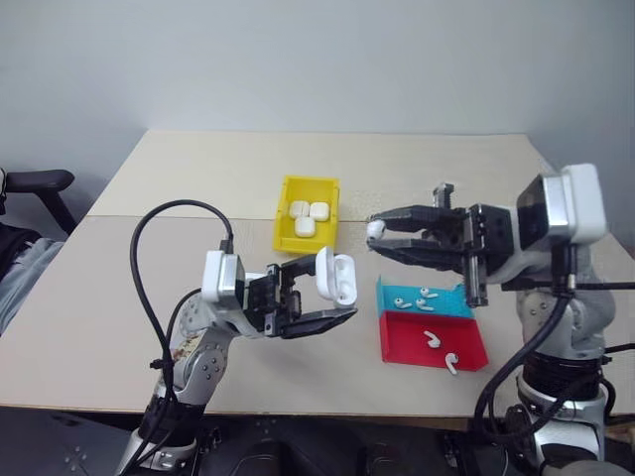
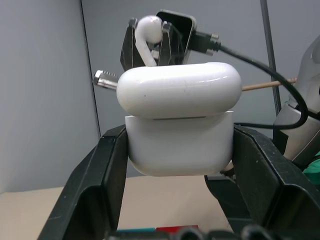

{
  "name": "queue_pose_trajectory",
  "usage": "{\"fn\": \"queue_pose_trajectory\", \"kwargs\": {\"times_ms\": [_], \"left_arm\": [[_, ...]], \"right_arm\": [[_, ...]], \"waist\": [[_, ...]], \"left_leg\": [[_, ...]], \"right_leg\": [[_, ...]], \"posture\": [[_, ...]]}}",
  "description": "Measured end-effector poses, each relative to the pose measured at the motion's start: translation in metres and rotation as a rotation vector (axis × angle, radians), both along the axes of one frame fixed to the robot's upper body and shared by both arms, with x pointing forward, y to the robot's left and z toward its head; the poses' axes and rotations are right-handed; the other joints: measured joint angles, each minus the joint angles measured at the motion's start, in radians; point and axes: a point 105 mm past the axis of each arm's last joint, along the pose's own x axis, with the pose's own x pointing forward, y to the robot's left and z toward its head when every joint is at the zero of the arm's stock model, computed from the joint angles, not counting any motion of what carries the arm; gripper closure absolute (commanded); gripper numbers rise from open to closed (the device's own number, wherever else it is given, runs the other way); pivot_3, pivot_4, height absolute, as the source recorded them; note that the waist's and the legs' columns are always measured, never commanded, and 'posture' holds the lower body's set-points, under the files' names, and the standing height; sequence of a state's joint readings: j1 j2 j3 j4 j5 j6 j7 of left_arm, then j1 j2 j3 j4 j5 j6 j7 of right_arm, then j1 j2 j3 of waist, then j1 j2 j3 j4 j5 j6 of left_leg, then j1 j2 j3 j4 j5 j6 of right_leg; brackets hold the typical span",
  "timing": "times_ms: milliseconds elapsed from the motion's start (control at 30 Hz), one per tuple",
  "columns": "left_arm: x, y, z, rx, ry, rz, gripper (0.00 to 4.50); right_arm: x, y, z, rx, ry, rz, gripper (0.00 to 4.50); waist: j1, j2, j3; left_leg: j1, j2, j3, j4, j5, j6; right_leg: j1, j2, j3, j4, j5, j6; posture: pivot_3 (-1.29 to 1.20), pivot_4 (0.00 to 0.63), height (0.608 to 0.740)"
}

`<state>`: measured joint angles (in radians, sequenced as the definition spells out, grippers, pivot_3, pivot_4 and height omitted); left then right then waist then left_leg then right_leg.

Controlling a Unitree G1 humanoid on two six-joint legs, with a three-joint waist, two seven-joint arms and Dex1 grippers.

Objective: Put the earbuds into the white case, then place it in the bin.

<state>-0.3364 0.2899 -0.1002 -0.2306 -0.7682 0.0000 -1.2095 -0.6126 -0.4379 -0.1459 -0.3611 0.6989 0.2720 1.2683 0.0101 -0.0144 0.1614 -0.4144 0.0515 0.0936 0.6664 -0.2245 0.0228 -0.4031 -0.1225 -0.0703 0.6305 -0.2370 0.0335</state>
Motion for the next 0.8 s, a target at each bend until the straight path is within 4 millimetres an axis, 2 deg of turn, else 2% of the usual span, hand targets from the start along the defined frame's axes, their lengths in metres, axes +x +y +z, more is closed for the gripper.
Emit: {"fn": "queue_pose_trajectory", "kwargs": {"times_ms": [433,800], "left_arm": [[-0.003,-0.001,-0.003,-0.001,-0.004,-0.001,1.67],[-0.003,-0.002,-0.005,-0.002,-0.004,0.000,1.67]], "right_arm": [[0.001,0.013,-0.011,-0.023,-0.053,0.033,3.79],[0.007,0.016,-0.019,-0.042,-0.068,0.020,3.79]], "waist": [[0.000,0.000,0.000],[0.001,0.000,0.000]], "left_leg": [[0.000,0.000,0.001,0.000,0.000,0.000],[0.000,0.000,0.001,0.000,0.000,0.000]], "right_leg": [[0.000,0.000,0.000,0.000,0.000,0.000],[0.000,0.000,0.000,0.000,0.000,0.000]], "posture": [[0.00,0.150,0.740],[0.00,0.150,0.740]]}}
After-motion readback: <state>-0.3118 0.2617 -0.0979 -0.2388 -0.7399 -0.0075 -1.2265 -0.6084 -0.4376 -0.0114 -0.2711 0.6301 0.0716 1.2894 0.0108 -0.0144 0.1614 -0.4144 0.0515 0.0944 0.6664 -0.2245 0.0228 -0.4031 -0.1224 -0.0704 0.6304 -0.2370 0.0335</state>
